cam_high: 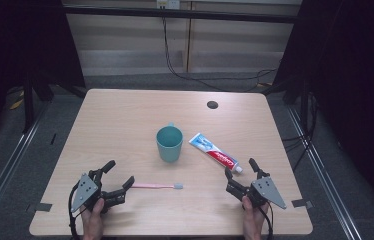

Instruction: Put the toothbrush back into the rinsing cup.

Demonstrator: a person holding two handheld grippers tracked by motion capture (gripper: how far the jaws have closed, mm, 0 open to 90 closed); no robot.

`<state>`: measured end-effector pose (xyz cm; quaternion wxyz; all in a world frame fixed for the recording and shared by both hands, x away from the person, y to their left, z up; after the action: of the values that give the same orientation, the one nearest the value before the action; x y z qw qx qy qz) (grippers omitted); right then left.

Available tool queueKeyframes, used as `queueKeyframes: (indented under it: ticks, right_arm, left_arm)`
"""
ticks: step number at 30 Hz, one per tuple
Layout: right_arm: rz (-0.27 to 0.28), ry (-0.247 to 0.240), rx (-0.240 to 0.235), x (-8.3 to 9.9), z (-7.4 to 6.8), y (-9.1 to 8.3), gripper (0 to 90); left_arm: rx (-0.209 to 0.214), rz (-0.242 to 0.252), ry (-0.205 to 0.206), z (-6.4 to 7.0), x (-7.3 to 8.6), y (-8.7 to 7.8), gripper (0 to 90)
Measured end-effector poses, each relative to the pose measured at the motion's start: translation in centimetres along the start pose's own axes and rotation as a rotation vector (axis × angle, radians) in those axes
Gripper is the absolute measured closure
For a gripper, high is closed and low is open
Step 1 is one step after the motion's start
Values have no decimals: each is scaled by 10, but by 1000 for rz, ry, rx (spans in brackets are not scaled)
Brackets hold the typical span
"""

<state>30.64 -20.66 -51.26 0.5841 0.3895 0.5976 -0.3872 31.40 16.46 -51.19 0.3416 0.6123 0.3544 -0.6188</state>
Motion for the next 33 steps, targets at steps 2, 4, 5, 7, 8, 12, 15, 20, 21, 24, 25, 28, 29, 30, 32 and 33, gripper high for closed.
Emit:
queueKeyframes:
  ticks: [2,4,5,7,8,12,15,20,21,24,25,28,29,30,32,33]
  right_arm:
    - [0,0,0,0,0,0,136]
    - [0,0,0,0,0,0,136]
    - [0,0,0,0,0,0,136]
    - [0,0,0,0,0,0,136]
    - [0,0,1,0,0,0,136]
    - [0,0,8,0,0,0,138]
    - [0,0,8,0,0,0,139]
    - [1,0,9,0,0,0,139]
    - [1,0,10,0,1,0,139]
    - [0,0,11,0,1,0,139]
    - [0,0,11,0,1,0,139]
    - [0,1,12,0,1,0,139]
    - [0,0,13,0,1,0,139]
    - [1,0,13,0,1,0,139]
    - [1,0,15,0,1,0,139]
    - [1,1,14,0,1,0,139]
  left_arm:
    - [14,0,7,0,0,0,155]
    - [14,0,6,0,0,0,157]
    - [17,-2,6,1,0,0,158]
    - [11,-10,-9,0,0,1,158]
    - [12,-11,-14,0,0,1,159]
    - [8,-14,-9,0,1,1,162]
    - [8,-21,-34,1,1,1,161]
    - [2,-31,-53,0,1,0,158]
    - [8,-37,-50,0,0,0,159]
    - [9,-51,-50,1,-1,1,159]
    - [17,-62,-54,3,-1,2,160]
    - [39,-82,-42,6,-3,3,163]
    - [45,-91,-17,6,-3,3,164]
    - [46,-102,-7,7,-3,3,164]
    - [63,-118,1,10,-5,3,169]
    - [67,-121,8,10,-7,4,175]
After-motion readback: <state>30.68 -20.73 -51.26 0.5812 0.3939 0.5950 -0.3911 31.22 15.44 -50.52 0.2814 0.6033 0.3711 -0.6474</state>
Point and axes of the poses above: each handheld gripper's, and its own axes: y roughly forward along the jaws, x roughly out of its underside, z roughly to its right, the point moved 9 cm from there along y, roughly forward along the jaws, and after that the axes turned 11 degrees about -x, right-handed, at the moved point
